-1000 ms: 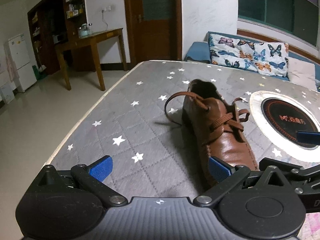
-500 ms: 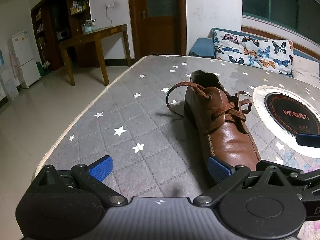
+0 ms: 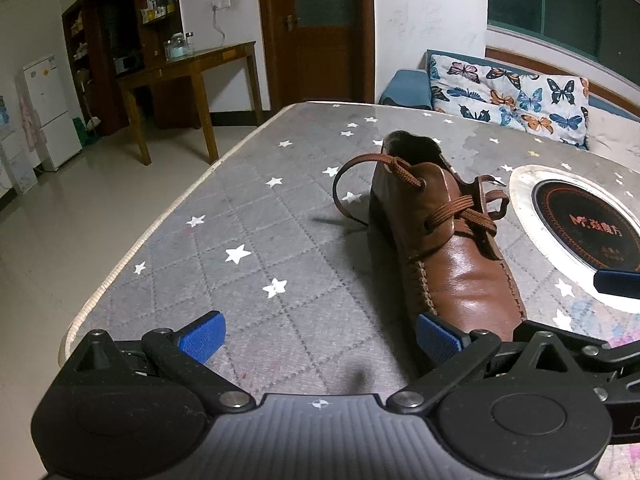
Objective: Lace up shoes with both hands
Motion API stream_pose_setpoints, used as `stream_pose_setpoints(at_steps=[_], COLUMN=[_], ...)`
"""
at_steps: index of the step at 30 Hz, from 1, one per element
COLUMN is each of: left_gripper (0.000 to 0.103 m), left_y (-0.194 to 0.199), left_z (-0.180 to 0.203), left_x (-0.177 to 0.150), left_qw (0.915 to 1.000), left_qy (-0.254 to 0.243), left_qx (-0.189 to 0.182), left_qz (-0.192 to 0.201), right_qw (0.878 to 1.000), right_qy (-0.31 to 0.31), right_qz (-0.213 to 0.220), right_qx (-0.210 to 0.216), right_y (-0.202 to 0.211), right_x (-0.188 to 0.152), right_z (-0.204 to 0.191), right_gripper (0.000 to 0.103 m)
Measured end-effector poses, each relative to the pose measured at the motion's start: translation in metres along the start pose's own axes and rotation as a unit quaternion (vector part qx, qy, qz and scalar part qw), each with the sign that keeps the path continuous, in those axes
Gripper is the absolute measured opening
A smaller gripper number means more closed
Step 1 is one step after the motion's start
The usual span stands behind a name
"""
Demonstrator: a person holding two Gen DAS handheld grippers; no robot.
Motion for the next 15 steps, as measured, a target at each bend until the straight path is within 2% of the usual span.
stream_pose_setpoints(at_steps=[15], left_gripper=[0.103], left_y=[-0.0098], left_z=[-0.0011], left_x=[-0.0043], left_qw=[0.9998], left_qy=[0.007], left_qx=[0.005], left_qz=[-0.015], right_qw=[1.0], right_qy=[-0.002], right_qz=[-0.016], right_qx=[0.013], right_y=[-0.0072], right_x=[-0.0077], right_z=[-0.0015], right_gripper=[0.103])
Point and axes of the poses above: each gripper's, at about its wrist camera, not at the fingertips, and y roughly against the way its jaws point, z to its right, x to its top, the point moved 9 cm from there along -y, roughly the way its jaws point, and after that the axes turned 5 degrees about z, right-handed, at the moved point
